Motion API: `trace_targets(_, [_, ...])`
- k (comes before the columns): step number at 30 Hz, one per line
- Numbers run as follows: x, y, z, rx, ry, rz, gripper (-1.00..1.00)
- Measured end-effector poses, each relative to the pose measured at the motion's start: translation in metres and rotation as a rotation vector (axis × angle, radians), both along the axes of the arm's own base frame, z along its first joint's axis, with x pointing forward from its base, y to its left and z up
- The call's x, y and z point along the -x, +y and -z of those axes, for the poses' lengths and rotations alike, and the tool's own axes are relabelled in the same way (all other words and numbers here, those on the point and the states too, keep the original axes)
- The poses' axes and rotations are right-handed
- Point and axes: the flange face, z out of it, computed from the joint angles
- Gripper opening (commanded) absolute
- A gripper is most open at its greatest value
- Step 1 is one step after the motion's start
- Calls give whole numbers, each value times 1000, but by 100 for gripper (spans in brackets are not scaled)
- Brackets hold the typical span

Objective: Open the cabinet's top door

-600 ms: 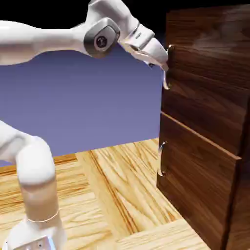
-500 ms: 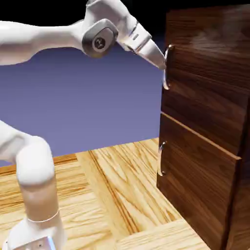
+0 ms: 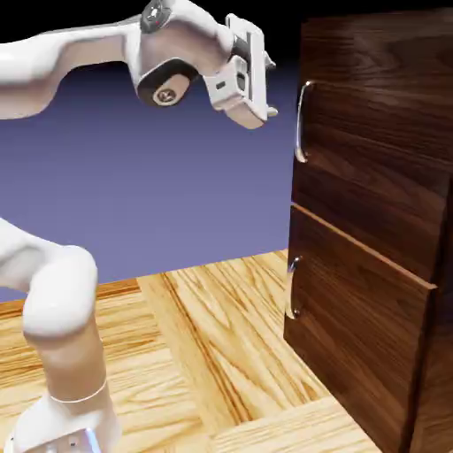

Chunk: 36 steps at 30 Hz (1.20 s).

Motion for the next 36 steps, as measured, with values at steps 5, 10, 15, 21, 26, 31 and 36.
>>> trace_targets(5, [1,5,3,-264,-14,90,100])
trace_targets(10, [2,9,11,-531,-21,179,100])
trace_targets(15, [2,11,22,-799,-22,266,100])
trace_targets(21, [2,13,42,-1124,-19,371,100])
trace_targets(26, [1,15,64,-1395,-14,458,100])
trace_targets(31, [0,18,89,-1669,-9,545,100])
trace_targets(36, [-1,21,116,-1927,-7,626,100])
